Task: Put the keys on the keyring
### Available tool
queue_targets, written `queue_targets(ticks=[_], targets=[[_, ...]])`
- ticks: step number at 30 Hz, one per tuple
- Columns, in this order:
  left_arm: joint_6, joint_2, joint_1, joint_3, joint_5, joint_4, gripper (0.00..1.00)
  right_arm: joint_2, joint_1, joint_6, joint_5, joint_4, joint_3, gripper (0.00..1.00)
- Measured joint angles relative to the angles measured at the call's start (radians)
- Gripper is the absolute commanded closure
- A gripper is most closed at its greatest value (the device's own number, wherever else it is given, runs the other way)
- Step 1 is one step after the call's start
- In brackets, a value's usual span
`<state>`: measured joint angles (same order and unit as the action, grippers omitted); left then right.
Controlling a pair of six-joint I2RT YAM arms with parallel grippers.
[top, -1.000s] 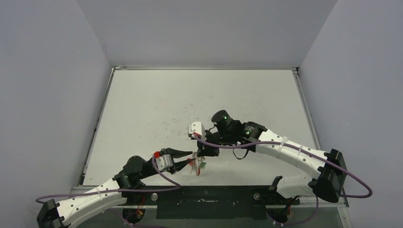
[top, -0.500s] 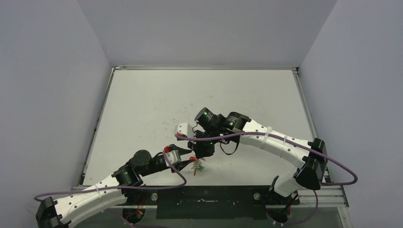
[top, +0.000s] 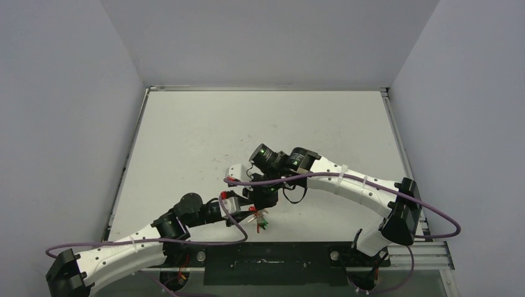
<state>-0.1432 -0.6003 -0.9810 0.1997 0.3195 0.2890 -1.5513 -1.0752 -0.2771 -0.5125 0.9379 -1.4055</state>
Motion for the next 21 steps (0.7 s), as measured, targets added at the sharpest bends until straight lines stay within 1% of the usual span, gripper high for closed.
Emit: queue_targets(ticks=[2, 7, 9, 12, 16, 21], targets=[[0.000, 0.008, 0.000, 0.000, 0.007, 0.008, 0.70, 0.000, 0.000, 0.000, 0.005, -0.001, 0.000, 1.00], [0.002, 0.052, 0.000, 0.000, 0.022, 0.014, 0.78, 0.000, 0.000, 0.000, 0.013, -0.001, 0.000, 1.00], [0.003, 0.065, 0.000, 0.000, 0.026, 0.014, 0.79, 0.000, 0.000, 0.001, 0.013, -0.002, 0.000, 1.00], [0.003, 0.073, -0.001, 0.000, 0.029, 0.015, 0.78, 0.000, -0.001, 0.001, 0.013, -0.002, 0.000, 1.00], [0.002, 0.061, -0.001, 0.000, 0.030, 0.014, 0.71, 0.000, -0.007, 0.001, 0.017, -0.002, 0.000, 1.00], [0.000, 0.034, -0.001, 0.002, 0.029, 0.013, 0.71, 0.000, -0.017, 0.004, 0.018, -0.002, 0.000, 1.00]])
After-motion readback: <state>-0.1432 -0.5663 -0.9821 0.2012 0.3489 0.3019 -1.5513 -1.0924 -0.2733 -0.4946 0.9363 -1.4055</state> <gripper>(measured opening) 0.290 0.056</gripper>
